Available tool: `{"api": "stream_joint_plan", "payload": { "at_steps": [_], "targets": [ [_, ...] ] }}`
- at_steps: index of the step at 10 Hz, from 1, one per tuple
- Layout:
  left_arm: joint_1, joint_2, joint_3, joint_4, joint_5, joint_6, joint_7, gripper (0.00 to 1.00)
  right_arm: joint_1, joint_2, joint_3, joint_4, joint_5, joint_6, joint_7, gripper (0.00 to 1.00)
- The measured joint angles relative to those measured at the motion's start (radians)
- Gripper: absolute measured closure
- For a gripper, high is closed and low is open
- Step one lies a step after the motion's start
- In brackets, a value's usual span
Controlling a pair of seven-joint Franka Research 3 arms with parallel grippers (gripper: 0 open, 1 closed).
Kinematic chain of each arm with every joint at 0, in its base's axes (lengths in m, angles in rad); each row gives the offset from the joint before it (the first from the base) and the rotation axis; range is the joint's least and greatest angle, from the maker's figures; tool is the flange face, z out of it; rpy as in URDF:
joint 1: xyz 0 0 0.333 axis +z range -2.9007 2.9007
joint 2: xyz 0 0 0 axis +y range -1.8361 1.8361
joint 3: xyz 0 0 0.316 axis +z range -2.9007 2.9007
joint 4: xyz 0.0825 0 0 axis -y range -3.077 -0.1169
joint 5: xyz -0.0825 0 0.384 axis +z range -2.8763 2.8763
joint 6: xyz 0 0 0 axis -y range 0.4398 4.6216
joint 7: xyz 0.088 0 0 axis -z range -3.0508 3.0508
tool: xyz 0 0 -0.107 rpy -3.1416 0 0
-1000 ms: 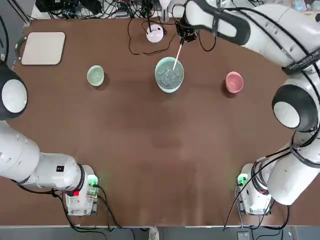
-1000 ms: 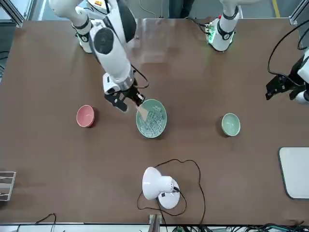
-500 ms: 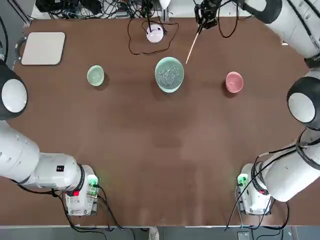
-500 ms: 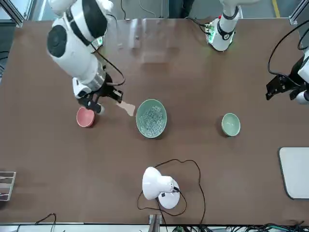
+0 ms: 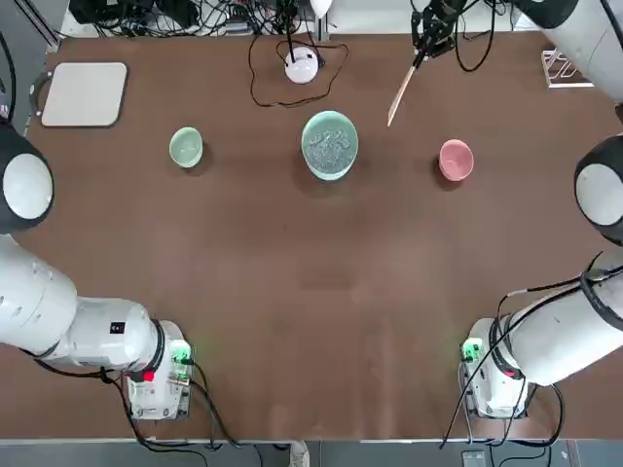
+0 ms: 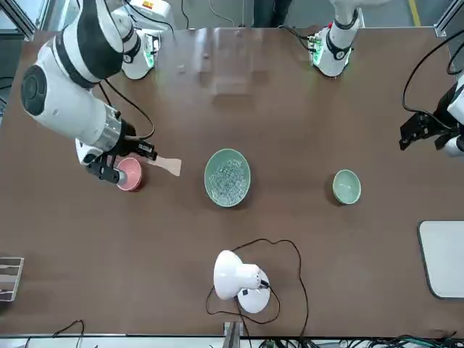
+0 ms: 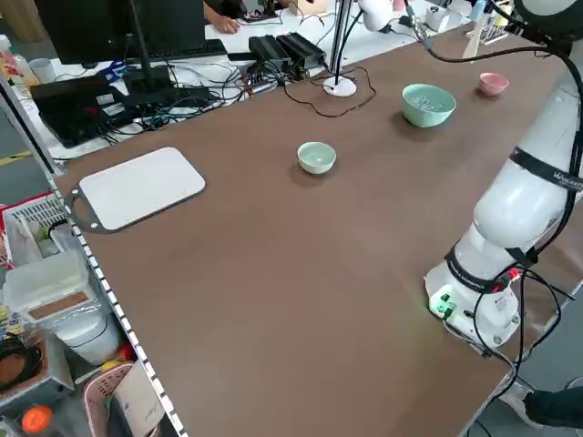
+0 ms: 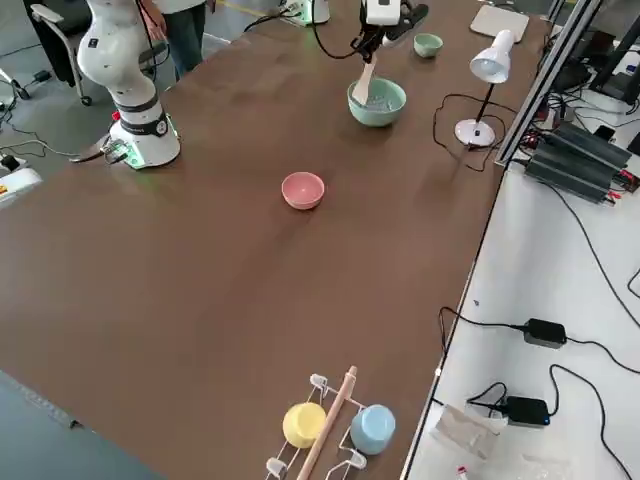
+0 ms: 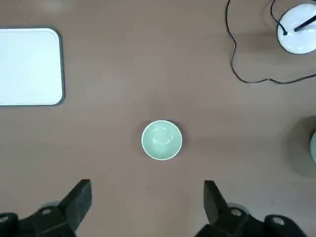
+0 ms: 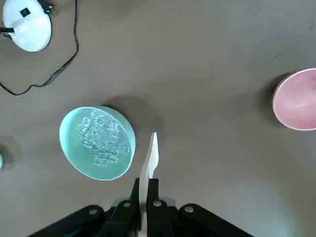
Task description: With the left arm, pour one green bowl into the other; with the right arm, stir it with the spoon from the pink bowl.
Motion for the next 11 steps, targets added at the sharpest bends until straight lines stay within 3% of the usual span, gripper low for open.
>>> {"api": "stream_joint_plan", "payload": {
  "at_steps": [5, 8, 11],
  "targets": [
    [0.000, 0.000, 0.000, 0.000, 0.000, 0.000, 0.000, 0.00, -0.210, -0.075, -0.002, -0.096, 0.001, -0.123, -0.326, 0.95],
    [0.000, 0.000, 0.000, 0.000, 0.000, 0.000, 0.000, 0.00, -0.297, -0.104, -0.002, -0.178, 0.001, -0.116, -0.469, 0.95],
    [0.002, 0.000, 0.001, 0.000, 0.000, 0.000, 0.000, 0.00, -0.360, -0.110, -0.002, -0.275, 0.001, -0.016, -0.603, 0.95]
  ]
}}
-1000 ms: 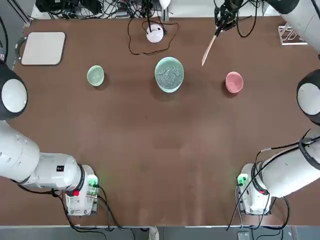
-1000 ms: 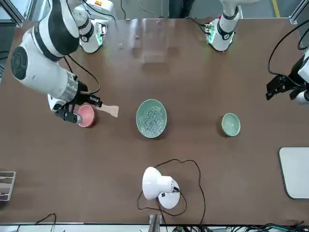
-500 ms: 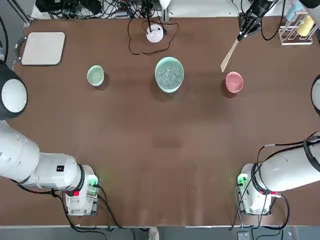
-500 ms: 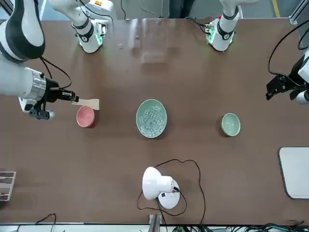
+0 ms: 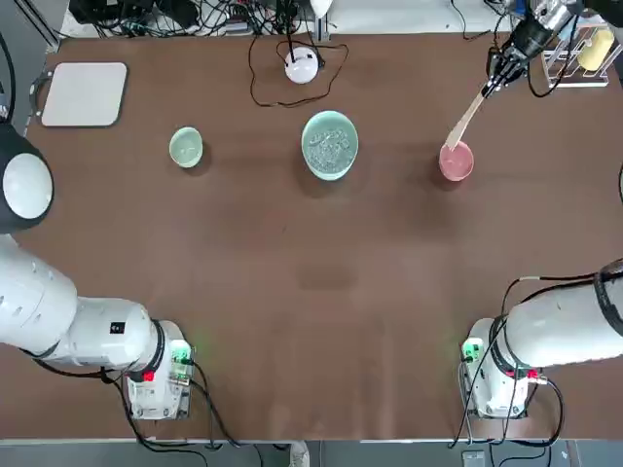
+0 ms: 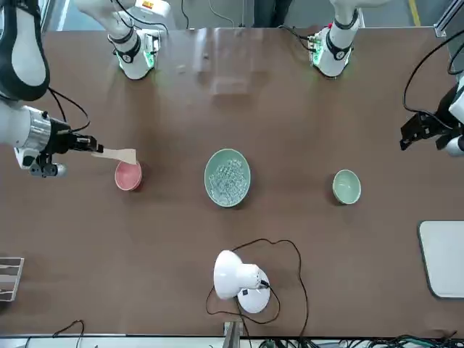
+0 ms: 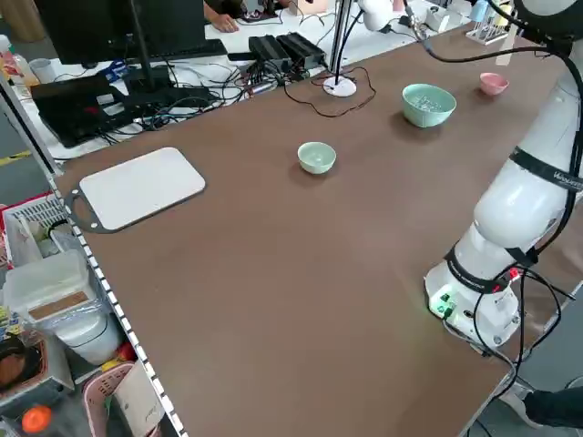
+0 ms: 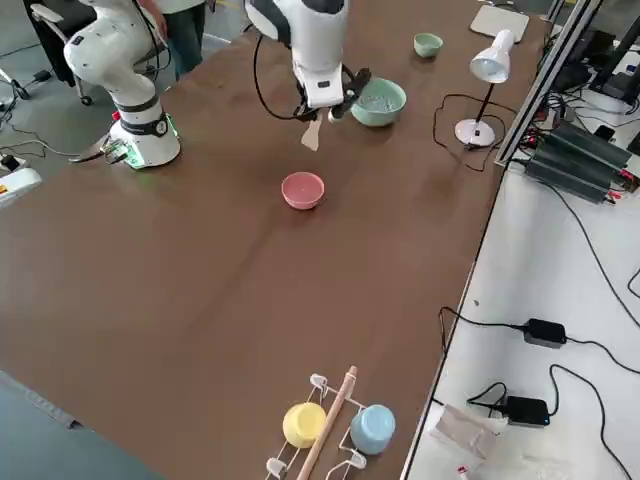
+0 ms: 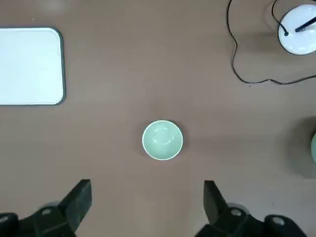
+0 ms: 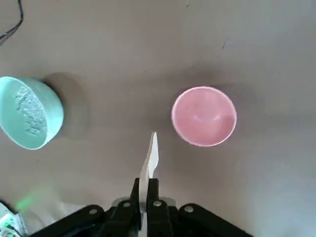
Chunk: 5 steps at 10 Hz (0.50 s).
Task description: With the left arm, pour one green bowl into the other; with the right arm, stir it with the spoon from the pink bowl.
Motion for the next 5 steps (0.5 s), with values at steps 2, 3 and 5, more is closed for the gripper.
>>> {"api": "stream_joint_plan", "payload": {
  "at_steps": [2, 3, 5],
  "targets": [
    [-0.002, 0.000, -0.002, 0.000, 0.000, 0.000, 0.000, 0.00, -0.036, 0.000, 0.001, -0.060, 0.008, 0.056, -0.067, 0.95],
    [-0.002, 0.000, -0.002, 0.000, 0.000, 0.000, 0.000, 0.00, -0.076, 0.000, 0.002, -0.079, 0.039, 0.061, -0.137, 0.95],
    [-0.001, 0.000, -0.001, 0.001, 0.000, 0.000, 0.000, 0.00, -0.207, 0.000, 0.000, -0.126, 0.138, 0.062, -0.366, 0.95]
  ]
}}
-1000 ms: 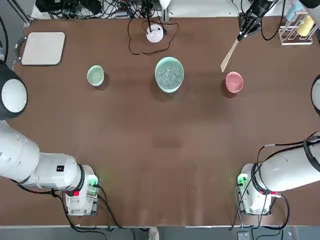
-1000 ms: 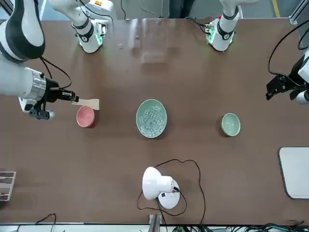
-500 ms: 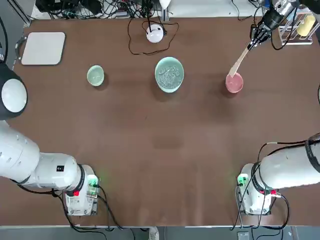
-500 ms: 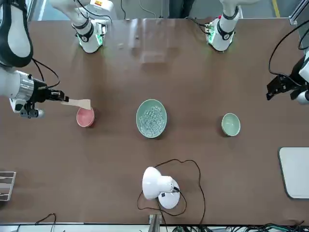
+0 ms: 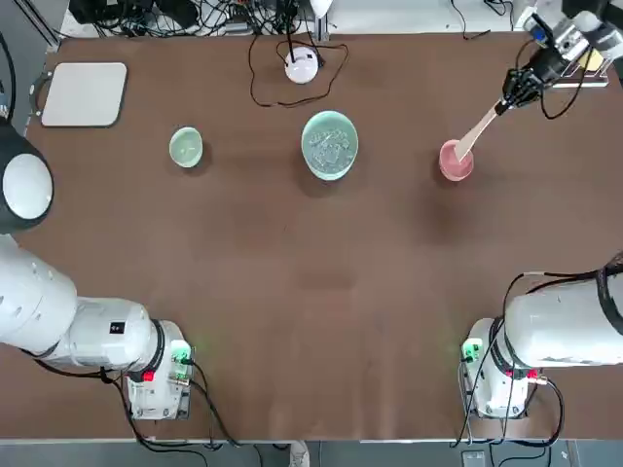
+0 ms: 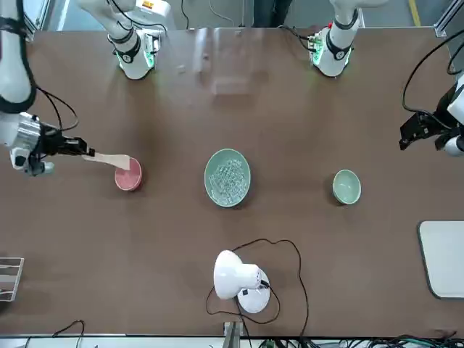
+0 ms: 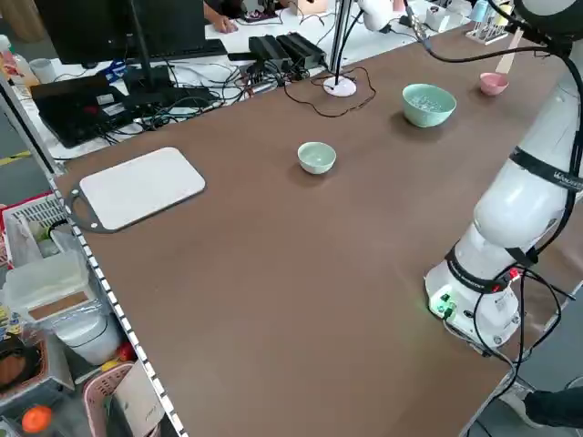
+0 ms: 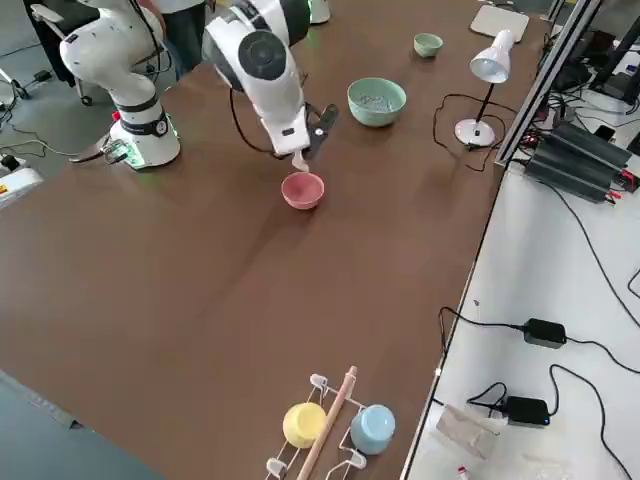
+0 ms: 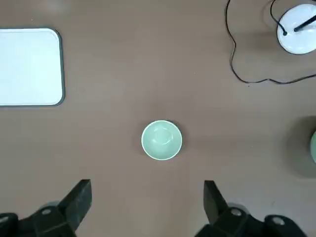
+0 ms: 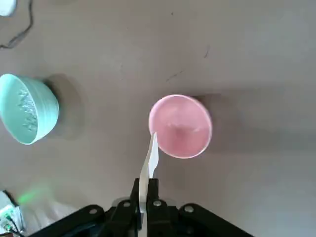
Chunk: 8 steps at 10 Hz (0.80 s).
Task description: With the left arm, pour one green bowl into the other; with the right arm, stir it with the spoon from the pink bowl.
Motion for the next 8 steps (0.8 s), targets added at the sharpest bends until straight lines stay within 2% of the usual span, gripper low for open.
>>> {"api": "stream_joint_plan", "payload": {
  "at_steps": [2, 6, 8],
  "targets": [
    [0.000, 0.000, 0.000, 0.000, 0.000, 0.000, 0.000, 0.00, -0.100, 0.000, -0.002, -0.050, 0.082, 0.010, -0.168, 0.95],
    [-0.001, 0.000, 0.000, 0.000, 0.000, 0.000, 0.000, 0.00, -0.160, 0.009, 0.001, -0.098, 0.271, 0.010, -0.273, 0.95],
    [-0.002, 0.000, -0.001, 0.000, 0.000, 0.000, 0.000, 0.00, -0.227, 0.064, 0.001, -0.133, 0.351, -0.010, -0.371, 0.95]
  ]
}}
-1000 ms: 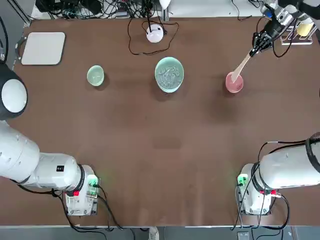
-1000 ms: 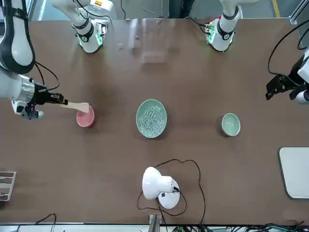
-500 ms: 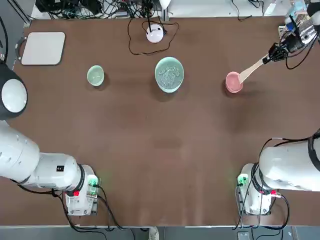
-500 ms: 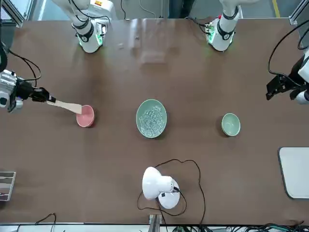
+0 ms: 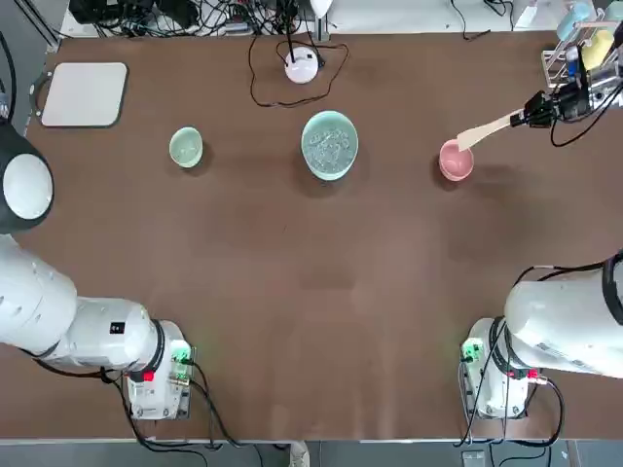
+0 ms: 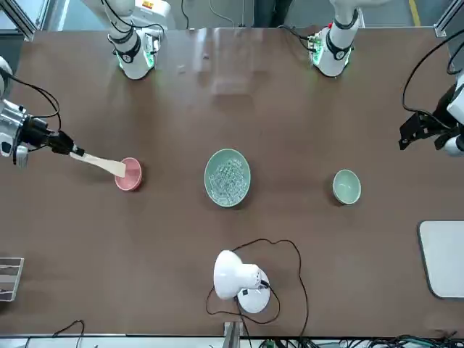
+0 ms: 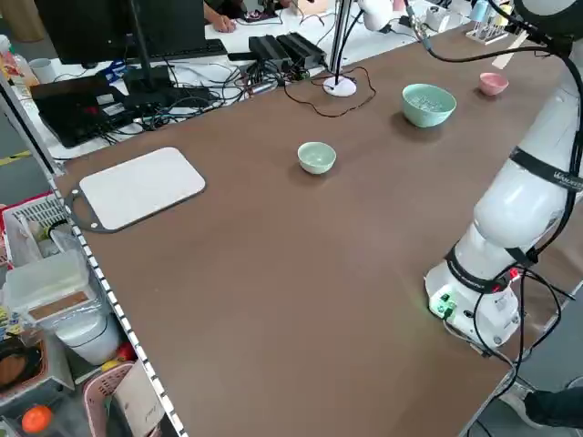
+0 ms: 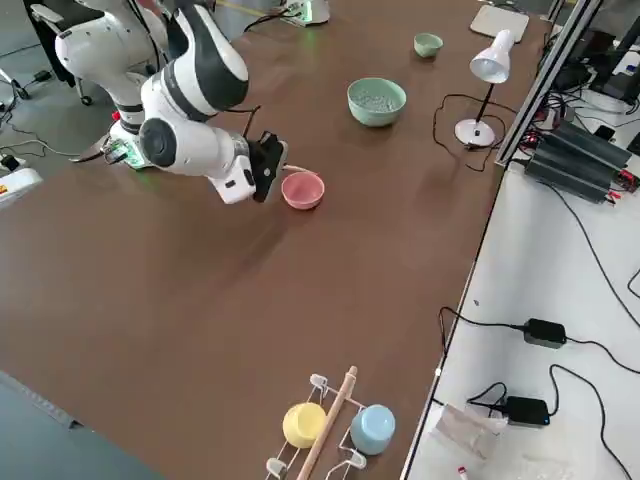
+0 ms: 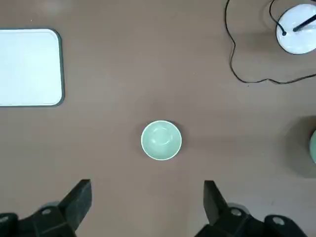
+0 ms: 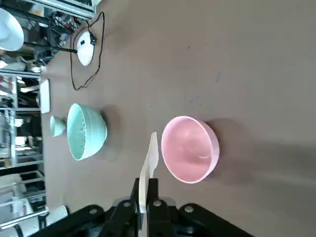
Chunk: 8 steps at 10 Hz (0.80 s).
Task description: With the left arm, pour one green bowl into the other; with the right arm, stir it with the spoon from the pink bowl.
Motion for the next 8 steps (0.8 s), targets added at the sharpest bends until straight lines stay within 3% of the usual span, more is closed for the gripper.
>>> {"api": "stream_joint_plan", "payload": {
  "at_steps": [3, 8],
  "targets": [
    [0.000, 0.000, 0.000, 0.000, 0.000, 0.000, 0.000, 0.00, -0.018, 0.095, 0.005, -0.001, 0.073, -0.001, -0.032, 0.95],
    [0.000, 0.000, 0.000, 0.000, 0.000, 0.000, 0.000, 0.00, -0.016, 0.154, 0.015, 0.005, 0.132, 0.005, -0.092, 0.95]
  ]
}}
